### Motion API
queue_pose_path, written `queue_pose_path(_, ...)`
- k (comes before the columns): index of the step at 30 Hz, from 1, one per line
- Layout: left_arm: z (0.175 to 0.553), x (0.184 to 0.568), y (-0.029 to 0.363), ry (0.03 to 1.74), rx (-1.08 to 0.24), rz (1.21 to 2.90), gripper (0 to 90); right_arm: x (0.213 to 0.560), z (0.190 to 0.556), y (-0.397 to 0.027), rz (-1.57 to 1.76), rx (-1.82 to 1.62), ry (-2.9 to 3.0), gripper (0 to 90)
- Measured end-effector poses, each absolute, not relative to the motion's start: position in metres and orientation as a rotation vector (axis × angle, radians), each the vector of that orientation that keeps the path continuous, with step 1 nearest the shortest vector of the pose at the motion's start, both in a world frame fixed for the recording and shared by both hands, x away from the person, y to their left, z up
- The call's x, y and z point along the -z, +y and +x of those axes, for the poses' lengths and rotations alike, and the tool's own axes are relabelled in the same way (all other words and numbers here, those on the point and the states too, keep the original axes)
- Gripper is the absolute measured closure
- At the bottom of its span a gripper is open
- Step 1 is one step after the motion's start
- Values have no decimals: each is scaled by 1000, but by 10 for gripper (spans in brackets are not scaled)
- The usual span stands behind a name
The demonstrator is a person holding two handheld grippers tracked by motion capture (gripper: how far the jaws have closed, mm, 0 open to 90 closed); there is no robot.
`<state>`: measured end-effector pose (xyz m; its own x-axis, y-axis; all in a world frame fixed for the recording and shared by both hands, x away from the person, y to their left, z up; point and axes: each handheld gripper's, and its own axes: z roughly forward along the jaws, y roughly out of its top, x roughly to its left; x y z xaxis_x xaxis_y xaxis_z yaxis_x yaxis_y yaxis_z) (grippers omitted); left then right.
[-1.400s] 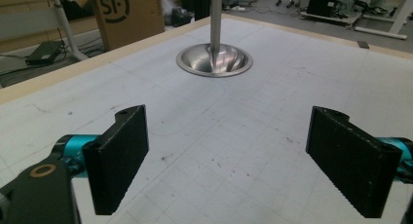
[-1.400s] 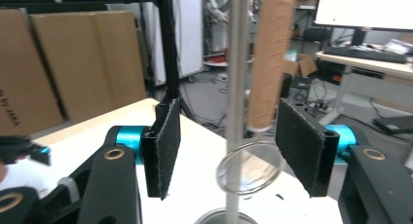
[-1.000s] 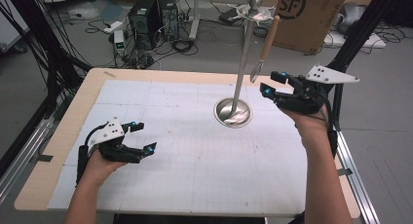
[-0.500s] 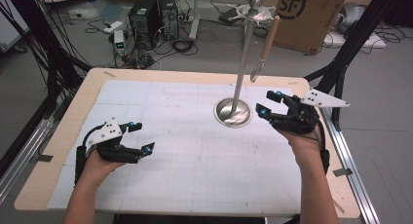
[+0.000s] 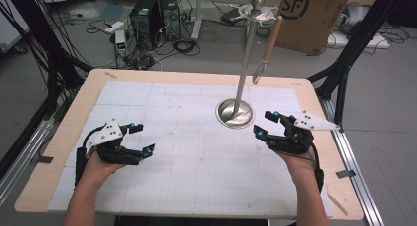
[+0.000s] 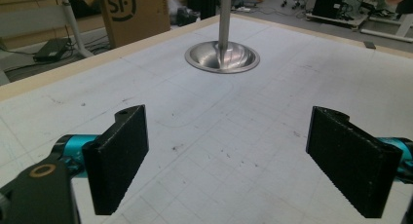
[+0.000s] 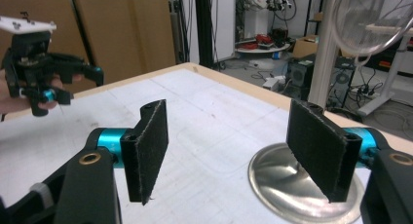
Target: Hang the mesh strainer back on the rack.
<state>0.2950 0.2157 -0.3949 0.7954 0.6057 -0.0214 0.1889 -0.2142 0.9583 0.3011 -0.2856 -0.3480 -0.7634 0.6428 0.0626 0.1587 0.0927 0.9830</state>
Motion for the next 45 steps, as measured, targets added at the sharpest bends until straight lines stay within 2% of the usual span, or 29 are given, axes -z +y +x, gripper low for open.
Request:
queue_pose_path(25, 293, 393, 219, 622, -430, 1756, 160, 393, 287, -284, 868, -1681, 2044, 222)
queue_pose_path(45, 292, 392, 220, 623, -440, 1760, 160, 396, 286, -278, 850, -1643, 2079, 209)
